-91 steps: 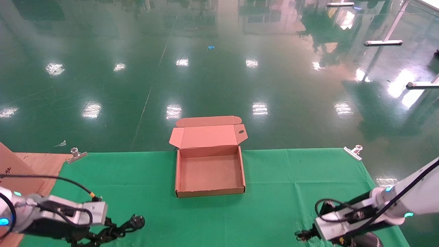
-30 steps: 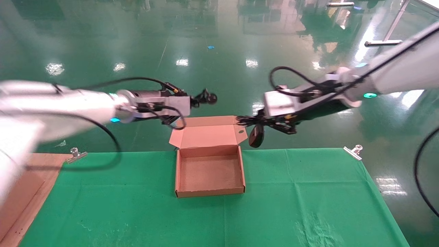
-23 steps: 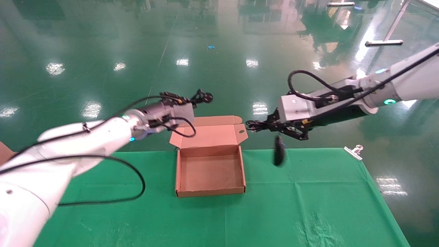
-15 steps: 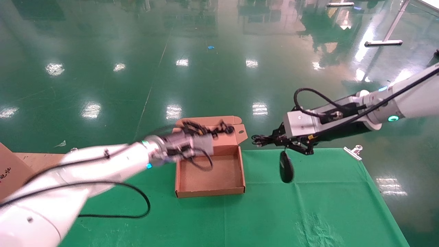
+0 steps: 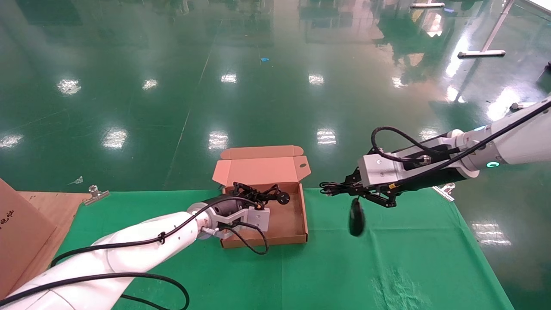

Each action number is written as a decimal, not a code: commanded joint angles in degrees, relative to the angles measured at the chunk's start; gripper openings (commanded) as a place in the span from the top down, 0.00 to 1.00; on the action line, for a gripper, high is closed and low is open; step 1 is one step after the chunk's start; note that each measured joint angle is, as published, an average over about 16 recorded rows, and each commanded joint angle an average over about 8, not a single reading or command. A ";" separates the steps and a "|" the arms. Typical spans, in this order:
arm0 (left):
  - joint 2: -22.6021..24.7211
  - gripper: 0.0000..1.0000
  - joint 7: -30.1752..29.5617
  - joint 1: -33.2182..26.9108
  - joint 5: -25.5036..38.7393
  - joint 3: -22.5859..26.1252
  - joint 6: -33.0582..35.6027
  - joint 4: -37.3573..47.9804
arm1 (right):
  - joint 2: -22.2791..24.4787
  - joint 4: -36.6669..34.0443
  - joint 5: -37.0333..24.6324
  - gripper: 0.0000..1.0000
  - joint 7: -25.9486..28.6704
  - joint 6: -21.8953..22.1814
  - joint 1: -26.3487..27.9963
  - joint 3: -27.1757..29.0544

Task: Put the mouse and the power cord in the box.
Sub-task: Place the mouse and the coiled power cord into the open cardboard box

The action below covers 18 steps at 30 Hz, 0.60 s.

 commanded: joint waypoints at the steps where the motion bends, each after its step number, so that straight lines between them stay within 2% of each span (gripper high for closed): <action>1: -0.03 0.00 -1.14 -0.16 -0.40 1.70 -0.80 -0.09 | 0.01 -0.15 0.02 1.00 -0.21 0.10 -0.27 0.02; 11: -0.14 0.00 -4.52 -1.18 -2.72 7.57 -2.43 -0.56 | -1.03 -0.38 -0.07 1.00 -0.34 0.13 -1.02 -0.05; 15: -0.67 0.45 -5.87 -2.32 -5.59 8.01 -0.40 -0.83 | -1.70 -0.18 -0.26 1.00 -0.20 0.08 -0.61 -0.19; 16: -0.94 0.51 -6.24 -2.74 -6.70 7.73 0.51 -0.82 | -1.94 -0.07 -0.34 1.00 -0.20 0.14 -0.43 -0.24; 18: -1.98 0.51 -6.95 -3.73 -9.44 6.63 3.24 -1.01 | -2.56 0.21 -0.49 1.00 -0.18 0.31 0.02 -0.35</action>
